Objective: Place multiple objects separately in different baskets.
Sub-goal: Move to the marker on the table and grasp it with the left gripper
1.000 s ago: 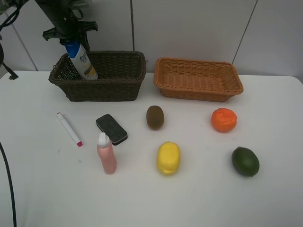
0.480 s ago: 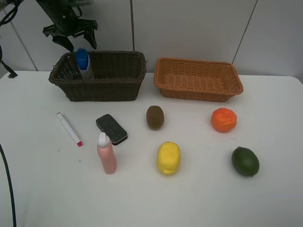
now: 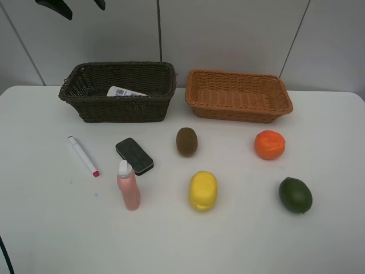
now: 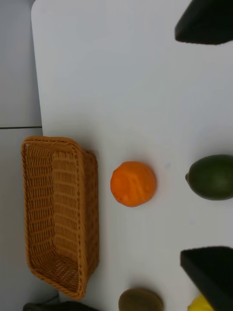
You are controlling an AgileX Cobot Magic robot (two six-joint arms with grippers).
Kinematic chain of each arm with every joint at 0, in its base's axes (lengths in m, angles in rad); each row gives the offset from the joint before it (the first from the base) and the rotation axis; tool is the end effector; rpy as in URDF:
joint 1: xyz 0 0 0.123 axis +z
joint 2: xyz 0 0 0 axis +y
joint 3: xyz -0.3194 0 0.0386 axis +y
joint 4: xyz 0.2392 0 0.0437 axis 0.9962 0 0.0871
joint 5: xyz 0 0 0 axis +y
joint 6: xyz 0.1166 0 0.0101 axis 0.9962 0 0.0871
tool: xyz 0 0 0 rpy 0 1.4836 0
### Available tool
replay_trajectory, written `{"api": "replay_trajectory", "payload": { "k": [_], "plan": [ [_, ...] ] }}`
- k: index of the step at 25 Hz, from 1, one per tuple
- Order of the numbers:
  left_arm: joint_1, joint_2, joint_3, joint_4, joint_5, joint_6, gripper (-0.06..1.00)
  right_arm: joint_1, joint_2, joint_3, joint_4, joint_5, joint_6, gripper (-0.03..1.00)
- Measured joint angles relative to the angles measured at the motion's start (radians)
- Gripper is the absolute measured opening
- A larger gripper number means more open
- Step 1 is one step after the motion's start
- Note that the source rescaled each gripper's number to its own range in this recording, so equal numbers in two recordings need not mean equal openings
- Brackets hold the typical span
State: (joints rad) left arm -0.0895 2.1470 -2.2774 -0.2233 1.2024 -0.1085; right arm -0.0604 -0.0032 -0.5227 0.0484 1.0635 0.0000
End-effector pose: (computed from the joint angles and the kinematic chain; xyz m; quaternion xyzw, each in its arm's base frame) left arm 0.4978 -0.0690 0.3493 -0.0174 0.9513 -0.1389 0.2746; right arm -0.0290 0.0067 0.2675 0.0243 0.8466 0.0081 0.5317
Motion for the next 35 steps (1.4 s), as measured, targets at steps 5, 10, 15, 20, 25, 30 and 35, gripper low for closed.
{"api": "replay_trajectory", "payload": {
  "k": [5,10,15,20,25,30,35],
  "plan": [
    [0.000,-0.283,0.426,0.030,-0.003,-0.077,1.00,0.000,0.000,0.000,0.000,0.000,0.000,0.96],
    [0.000,-0.497,0.786,0.109,-0.004,-0.183,1.00,0.000,0.000,0.000,0.000,0.000,0.000,0.96],
    [0.000,-0.553,1.061,0.182,-0.011,-0.289,1.00,0.000,0.000,0.000,0.000,0.000,0.000,0.96],
    [0.000,-0.542,1.274,0.156,-0.219,-0.301,1.00,0.000,0.000,0.000,0.000,0.000,0.000,0.96],
    [0.000,-0.541,1.447,0.147,-0.534,-0.316,1.00,0.000,0.000,0.000,0.000,0.000,0.000,0.96],
    [0.000,-0.526,1.542,0.100,-0.752,-0.324,1.00,0.000,0.000,0.000,0.000,0.000,0.000,0.96],
    [0.000,-0.459,1.546,0.028,-0.868,-0.325,1.00,0.000,0.000,0.000,0.000,0.000,0.000,0.96]
  ]
}}
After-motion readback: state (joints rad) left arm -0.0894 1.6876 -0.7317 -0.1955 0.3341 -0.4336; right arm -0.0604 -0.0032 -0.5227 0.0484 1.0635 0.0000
